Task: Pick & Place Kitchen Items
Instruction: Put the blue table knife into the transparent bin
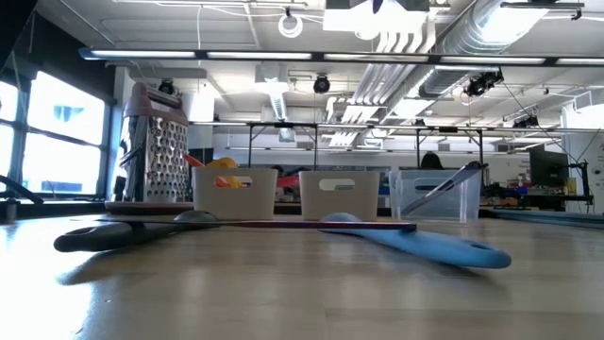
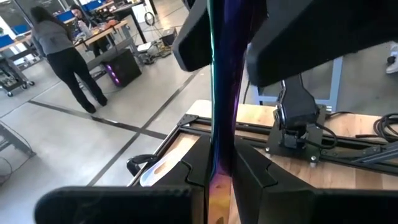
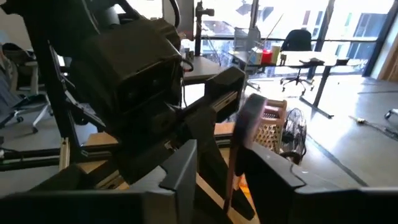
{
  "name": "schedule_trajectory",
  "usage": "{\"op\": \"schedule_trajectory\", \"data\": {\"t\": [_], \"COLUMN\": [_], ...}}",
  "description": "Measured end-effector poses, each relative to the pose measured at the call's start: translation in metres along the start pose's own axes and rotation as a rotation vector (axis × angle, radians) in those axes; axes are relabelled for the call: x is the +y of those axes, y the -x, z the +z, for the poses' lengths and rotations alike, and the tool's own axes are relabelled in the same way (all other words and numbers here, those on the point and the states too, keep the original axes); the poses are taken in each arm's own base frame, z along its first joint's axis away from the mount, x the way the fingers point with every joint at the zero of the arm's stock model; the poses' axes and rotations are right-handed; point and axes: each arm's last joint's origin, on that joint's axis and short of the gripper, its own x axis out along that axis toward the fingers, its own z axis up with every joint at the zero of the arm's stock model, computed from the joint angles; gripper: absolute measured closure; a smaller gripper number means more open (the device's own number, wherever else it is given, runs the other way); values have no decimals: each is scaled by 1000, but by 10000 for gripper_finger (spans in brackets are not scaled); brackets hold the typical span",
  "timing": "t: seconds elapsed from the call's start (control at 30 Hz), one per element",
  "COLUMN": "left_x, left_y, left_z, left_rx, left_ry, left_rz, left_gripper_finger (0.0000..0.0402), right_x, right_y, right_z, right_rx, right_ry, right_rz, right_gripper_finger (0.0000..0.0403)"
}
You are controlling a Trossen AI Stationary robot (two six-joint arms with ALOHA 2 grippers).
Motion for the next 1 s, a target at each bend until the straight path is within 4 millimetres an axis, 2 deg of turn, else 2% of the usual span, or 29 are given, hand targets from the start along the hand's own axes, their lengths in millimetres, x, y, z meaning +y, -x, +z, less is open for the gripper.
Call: {"op": "schedule_trajectory", "data": {"t": [0.3,0.47,0.77,0.9,1.0], "left_x": [0,-1,-1,-1,0], "left_y": [0,0,1,1,2], "left_z": [0,-1,-2,-7,-17], "left_rx": [0,7,23,67,142], "left_ry": [0,-6,-19,-62,-107], "left_rz": [-3,-58,-94,-93,-90], "left_gripper_finger": [370,377,290,272,267], "right_x": [-2,-1,-1,-3,-9], "right_y": [0,0,0,3,12], "right_z": [-4,-7,-9,-11,-12], "right_rx": [39,63,83,100,126], "right_ry": [35,60,90,119,147], "right_rz": [8,23,39,30,-18], "right_gripper_finger": [386,394,396,397,397]}}
